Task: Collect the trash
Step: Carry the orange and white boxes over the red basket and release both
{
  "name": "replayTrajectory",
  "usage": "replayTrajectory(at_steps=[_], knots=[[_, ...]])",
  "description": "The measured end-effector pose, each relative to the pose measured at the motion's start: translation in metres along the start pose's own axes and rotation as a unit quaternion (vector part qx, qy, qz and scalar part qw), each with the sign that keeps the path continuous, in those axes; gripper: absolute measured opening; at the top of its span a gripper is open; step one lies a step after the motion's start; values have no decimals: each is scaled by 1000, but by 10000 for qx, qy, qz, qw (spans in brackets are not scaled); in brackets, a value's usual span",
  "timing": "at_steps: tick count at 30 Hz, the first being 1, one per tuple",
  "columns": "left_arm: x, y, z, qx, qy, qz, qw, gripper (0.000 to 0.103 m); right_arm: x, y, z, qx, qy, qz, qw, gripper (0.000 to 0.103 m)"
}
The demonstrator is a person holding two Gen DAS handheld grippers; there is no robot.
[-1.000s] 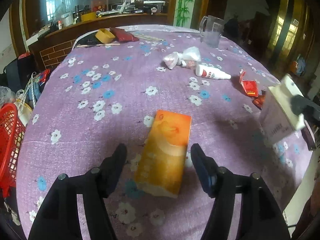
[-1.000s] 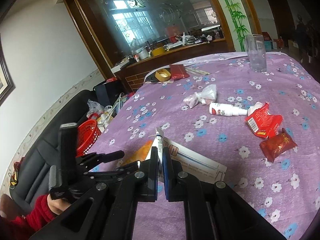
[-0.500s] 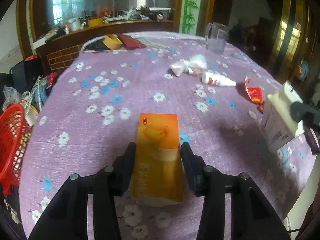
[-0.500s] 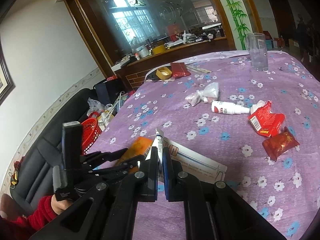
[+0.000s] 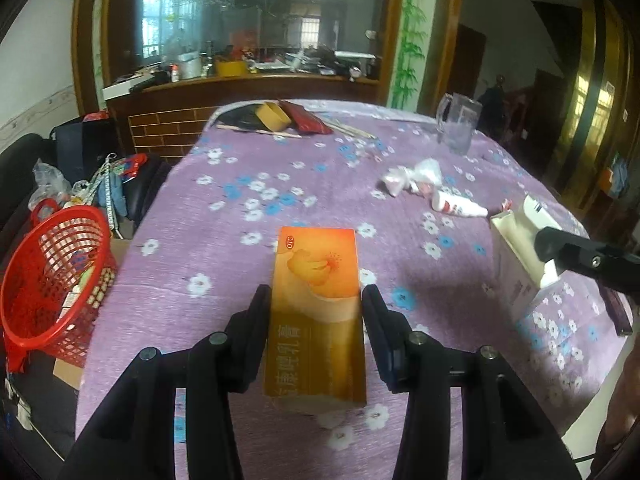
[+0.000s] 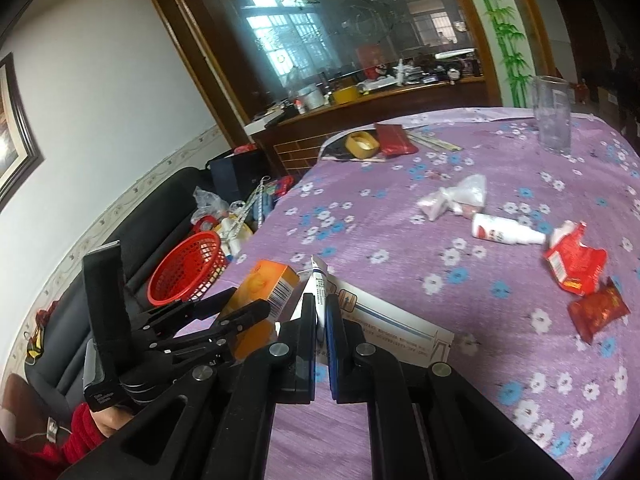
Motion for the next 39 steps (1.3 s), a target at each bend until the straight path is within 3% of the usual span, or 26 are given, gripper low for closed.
replayTrajectory(at_steps=[8, 19, 30, 39], knots=[[5, 47, 36, 256, -426, 442, 9978, 45, 28, 36, -28, 380, 140, 141, 9991, 6], [-2, 132, 78, 615, -659, 985, 9910, 45, 50, 132, -98, 936, 551, 676, 9918, 6], [-15, 167, 98, 755, -712, 1133, 9881, 45, 53, 189, -133, 1089, 766, 917, 9868, 6], [-19, 184, 103, 831, -752, 1348, 9845, 45, 53, 211, -144, 1234, 813, 1085, 9831, 6]])
Point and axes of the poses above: each gripper's, at about its wrist camera, not at the fingertips, and z roughly against the way its jaws point, y to its left, x to its top, the point moved 4 cm from there along -z, roughly the way its jaws point, and after that the axes turned 8 degrees about -x, right-handed, at the moved point
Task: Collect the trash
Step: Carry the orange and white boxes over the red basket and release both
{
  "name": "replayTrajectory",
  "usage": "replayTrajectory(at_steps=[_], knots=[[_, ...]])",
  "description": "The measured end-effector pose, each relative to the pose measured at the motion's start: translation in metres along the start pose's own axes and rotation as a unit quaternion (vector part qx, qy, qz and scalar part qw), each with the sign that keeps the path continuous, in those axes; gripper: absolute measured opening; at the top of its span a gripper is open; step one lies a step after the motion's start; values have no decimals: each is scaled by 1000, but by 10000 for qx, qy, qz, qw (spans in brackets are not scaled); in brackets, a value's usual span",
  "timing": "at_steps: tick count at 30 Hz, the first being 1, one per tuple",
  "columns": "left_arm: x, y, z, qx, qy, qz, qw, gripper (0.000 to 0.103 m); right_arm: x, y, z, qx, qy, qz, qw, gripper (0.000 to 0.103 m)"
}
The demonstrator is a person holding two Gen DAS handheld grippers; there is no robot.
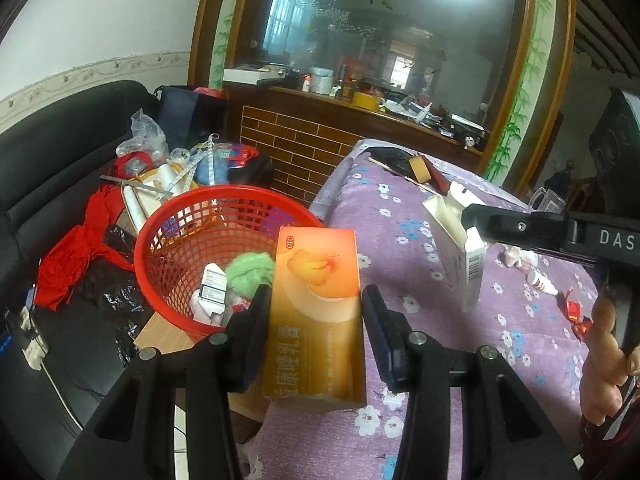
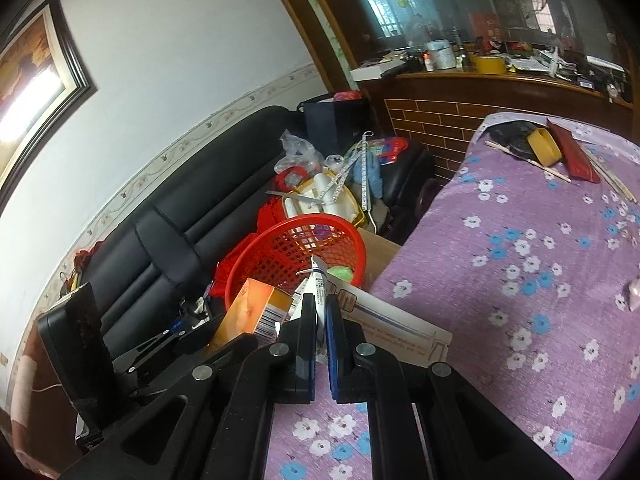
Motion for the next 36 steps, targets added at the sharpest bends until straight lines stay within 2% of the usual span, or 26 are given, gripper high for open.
replayTrajectory(at_steps=[6, 11, 20, 24, 26, 27, 28, 30, 34, 36], knots=[[4, 19, 4, 100, -54, 151, 9998, 45, 6, 11, -11, 273, 91, -101, 9995, 6], [16, 54, 12, 236, -161, 455, 9986, 45, 22, 23, -25, 507, 73, -171, 9985, 6], [42, 97, -5, 449, -142, 689, 9965, 45, 58, 46, -77, 1188, 139, -660, 9906, 6], [48, 103, -21, 466, -158, 728, 9961, 45, 70, 53, -98, 1249, 86, -799, 9889, 7], [50, 106, -29, 448, -192, 786, 9957, 48, 76, 50, -110, 1099, 85, -909, 9897, 8], [51, 109, -33, 463, -160, 850, 9952, 57, 77, 47, -116, 1021, 127, -919, 9904, 16], [50, 112, -36, 491, -132, 906, 9946, 61, 77, 44, -123, 950, 227, -925, 9909, 36], [48, 115, -38, 451, -136, 986, 9940, 62, 74, 36, -124, 931, 317, -1002, 9901, 54], [43, 110, -35, 449, -148, 958, 9943, 62, 70, 27, -105, 790, 144, -861, 9930, 54], [41, 103, -31, 376, -171, 941, 9947, 62, 65, 22, -90, 848, 97, -890, 9924, 54]])
Point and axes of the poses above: each gripper's, at about its wrist camera, not at the fingertips, and z roughly against the way its jaws point, y to its left, x to its top, the point moved 4 cm from there along -z, roughly the way its jaws point, and after that the axes turned 8 degrees about -x, right-handed, at the moved point
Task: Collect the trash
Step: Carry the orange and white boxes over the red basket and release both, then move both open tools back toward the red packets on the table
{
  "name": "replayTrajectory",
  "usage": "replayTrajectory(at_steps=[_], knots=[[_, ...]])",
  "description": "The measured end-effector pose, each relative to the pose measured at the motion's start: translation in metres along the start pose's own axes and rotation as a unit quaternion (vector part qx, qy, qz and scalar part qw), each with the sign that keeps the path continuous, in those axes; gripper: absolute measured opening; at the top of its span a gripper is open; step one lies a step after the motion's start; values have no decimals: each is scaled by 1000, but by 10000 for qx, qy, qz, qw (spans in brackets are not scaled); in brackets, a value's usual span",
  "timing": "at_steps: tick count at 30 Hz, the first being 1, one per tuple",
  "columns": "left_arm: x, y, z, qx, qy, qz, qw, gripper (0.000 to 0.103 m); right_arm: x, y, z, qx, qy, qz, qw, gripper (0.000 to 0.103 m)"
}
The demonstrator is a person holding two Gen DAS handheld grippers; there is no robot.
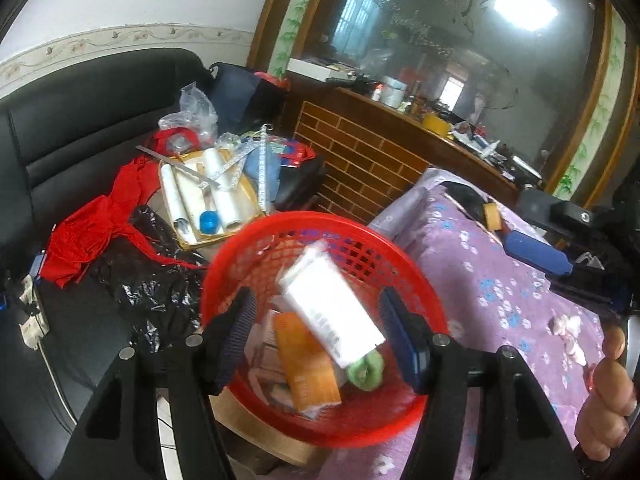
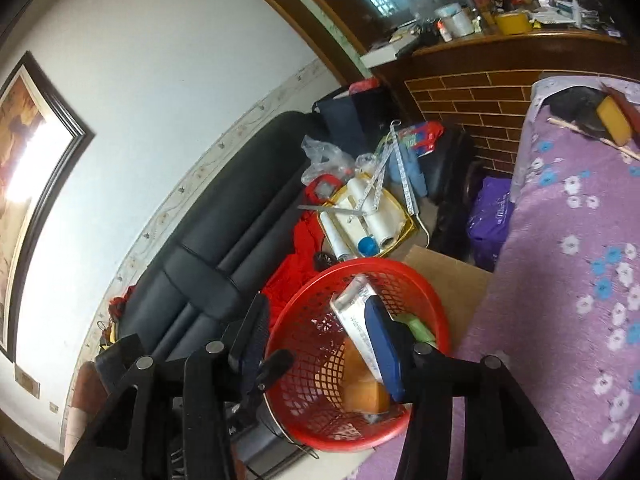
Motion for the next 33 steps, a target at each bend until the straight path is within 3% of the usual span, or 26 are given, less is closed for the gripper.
replayTrajectory(at_steps=[8, 15, 24, 33], knots=[[-29, -45, 22, -271, -38, -393, 9989, 65, -49, -24, 71, -532, -234, 240, 9980, 54], [-59, -125, 14, -882, 242, -947, 9913, 65, -97, -82, 144, -1022, -353, -23, 9941, 54], [-101, -246, -6, -1624, 711, -1733, 9688, 65, -130, -176, 263, -1844, -962, -842, 9745, 54], [-148, -348, -9, -2128, 1147, -2603, 9348, 65, -180, -258, 374, -2468, -1656, -1942, 9349, 54]])
Point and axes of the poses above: each gripper's, at about its wrist camera, not at the fingertips, and z roughly against the way its jaws point, y to its left, x to its top, the point moved 4 cm from there along -z, roughly the way its jaws point, and after that the axes turned 8 degrees about -x, right-handed, at the moved point
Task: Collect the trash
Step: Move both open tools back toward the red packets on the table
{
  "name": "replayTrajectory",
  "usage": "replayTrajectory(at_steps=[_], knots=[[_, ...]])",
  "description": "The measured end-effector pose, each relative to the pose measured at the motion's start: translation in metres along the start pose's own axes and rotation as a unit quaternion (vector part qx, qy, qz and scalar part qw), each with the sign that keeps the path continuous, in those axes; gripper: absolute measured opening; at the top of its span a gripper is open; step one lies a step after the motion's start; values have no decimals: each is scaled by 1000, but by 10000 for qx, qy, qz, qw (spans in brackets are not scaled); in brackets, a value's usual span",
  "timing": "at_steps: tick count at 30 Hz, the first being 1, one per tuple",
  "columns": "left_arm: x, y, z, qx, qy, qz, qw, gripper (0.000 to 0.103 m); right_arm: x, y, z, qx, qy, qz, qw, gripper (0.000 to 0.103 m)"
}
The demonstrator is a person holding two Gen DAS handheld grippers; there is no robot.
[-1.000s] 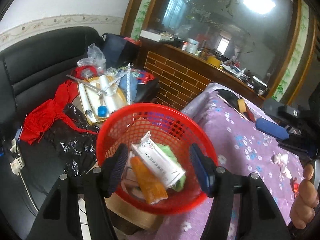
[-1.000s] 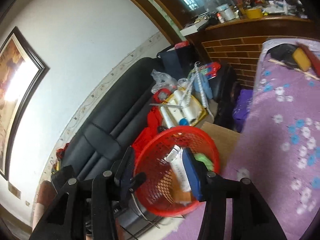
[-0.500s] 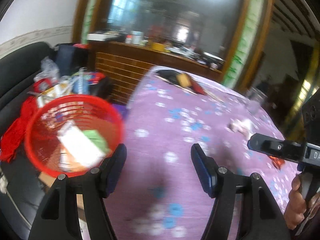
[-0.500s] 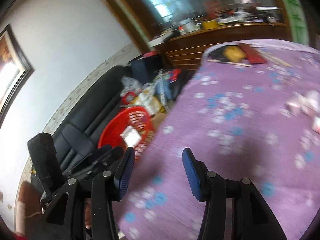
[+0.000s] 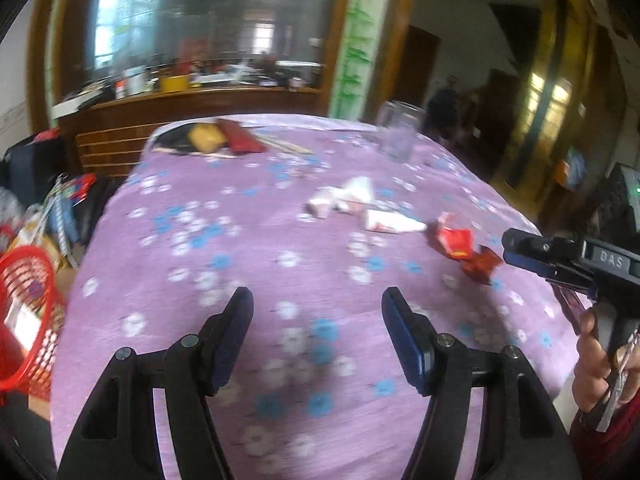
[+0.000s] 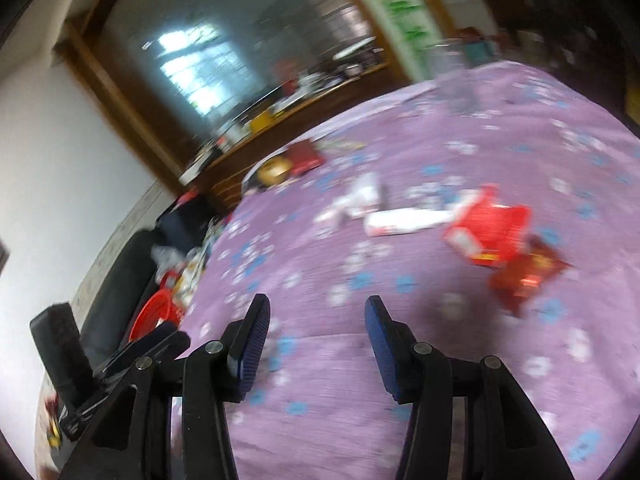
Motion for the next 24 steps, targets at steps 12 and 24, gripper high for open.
replayTrajectory(at_steps=[12, 24], knots=[[-4, -49, -24, -128, 358, -445, 9983, 66, 5, -66, 23, -366, -155, -620, 9973, 54], [-6, -47, -27, -120, 383, -451, 9982, 66, 3, -103, -1, -1130, 150, -862, 9897, 56]])
Point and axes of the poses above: each gripper's, at about its wrist camera, not at the fingertips, and z roughly against the way its jaws point, y to its left, x to its top, the point moved 4 cm from there along -z, roughly the way its jaws point, and after that the axes turned 8 degrees about -x, right-handed, at the moved point
